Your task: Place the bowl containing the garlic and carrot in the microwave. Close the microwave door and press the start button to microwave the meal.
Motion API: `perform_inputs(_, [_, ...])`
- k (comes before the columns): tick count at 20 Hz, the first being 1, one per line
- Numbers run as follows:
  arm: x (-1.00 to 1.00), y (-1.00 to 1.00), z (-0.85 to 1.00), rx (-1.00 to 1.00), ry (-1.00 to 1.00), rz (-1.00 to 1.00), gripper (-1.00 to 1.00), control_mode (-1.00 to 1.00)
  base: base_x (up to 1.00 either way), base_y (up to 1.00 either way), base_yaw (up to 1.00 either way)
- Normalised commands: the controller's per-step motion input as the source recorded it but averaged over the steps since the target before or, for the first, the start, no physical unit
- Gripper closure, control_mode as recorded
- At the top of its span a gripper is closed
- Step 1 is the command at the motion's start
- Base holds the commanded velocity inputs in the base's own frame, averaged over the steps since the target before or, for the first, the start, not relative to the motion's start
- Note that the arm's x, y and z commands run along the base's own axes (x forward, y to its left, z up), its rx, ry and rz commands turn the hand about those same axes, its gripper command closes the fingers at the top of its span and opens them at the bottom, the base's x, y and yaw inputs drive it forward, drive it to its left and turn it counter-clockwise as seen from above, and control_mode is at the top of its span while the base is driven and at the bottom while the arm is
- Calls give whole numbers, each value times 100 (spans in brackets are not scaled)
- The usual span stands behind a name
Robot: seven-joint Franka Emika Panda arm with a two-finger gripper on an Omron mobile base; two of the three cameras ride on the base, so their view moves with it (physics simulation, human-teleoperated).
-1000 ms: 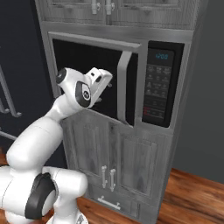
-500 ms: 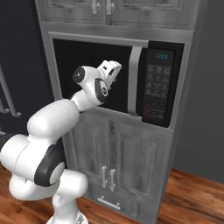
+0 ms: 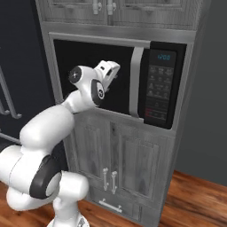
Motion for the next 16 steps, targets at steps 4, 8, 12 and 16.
perform_inputs(4, [-85, 8, 25, 17, -24, -1, -100, -100, 0, 0, 0])
perform_inputs(8, [-100, -29, 20, 59, -33, -8, -100, -100, 0, 0, 0])
perform_inputs(12, [-100, -69, 19, 79, -17, -15, -100, -100, 0, 0, 0])
perform_inputs(16, [-100, -63, 28, 80, -1, -11, -100, -100, 0, 0, 0])
